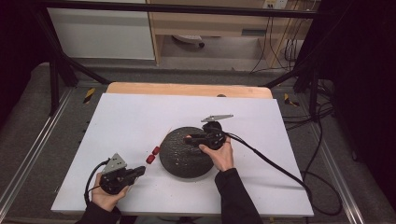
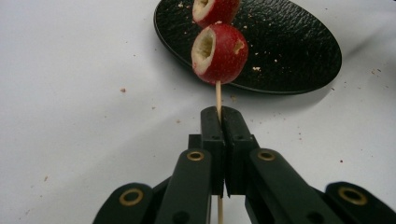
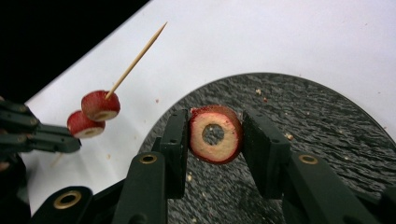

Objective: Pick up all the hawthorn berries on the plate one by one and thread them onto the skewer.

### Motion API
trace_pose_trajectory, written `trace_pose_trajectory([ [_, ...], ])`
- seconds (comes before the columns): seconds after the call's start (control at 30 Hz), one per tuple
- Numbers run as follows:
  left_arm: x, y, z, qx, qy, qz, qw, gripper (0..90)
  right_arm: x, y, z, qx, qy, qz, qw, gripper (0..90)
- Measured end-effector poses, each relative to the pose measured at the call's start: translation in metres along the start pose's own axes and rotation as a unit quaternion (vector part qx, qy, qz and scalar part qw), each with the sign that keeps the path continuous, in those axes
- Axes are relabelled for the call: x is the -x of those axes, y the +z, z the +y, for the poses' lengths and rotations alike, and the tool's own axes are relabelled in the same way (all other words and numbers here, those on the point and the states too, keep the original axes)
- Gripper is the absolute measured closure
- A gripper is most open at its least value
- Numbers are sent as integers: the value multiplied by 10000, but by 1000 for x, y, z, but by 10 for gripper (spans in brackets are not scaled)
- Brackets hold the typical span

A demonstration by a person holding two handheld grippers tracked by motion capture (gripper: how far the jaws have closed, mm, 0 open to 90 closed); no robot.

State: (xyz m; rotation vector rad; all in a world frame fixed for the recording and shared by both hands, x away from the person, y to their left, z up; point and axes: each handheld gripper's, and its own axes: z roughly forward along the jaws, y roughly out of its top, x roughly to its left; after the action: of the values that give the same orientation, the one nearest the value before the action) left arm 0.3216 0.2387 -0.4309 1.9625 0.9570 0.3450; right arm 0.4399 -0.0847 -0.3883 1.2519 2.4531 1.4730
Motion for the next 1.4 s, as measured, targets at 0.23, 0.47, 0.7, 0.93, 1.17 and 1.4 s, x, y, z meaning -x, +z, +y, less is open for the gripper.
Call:
trace_pose_trajectory([
  [0.23,2,1,1,41,-15,27,10000,883,7,-3,-16,701,461,132,9964,628],
  [0.47,8,4,2,79,-12,29,10000,884,10,-7,-28,1225,751,176,9895,628],
  [0.7,15,7,4,116,-19,24,9999,883,9,-8,-36,1698,922,185,9810,629],
  [0.93,20,7,5,196,-70,47,9998,883,7,-6,-37,2112,1060,236,9714,629],
  [1.17,27,12,8,206,-109,25,9997,884,6,-7,-35,2422,1179,270,9627,629],
  [1.4,35,17,11,196,-92,10,9998,883,6,-10,-32,2645,1218,281,9563,629],
])
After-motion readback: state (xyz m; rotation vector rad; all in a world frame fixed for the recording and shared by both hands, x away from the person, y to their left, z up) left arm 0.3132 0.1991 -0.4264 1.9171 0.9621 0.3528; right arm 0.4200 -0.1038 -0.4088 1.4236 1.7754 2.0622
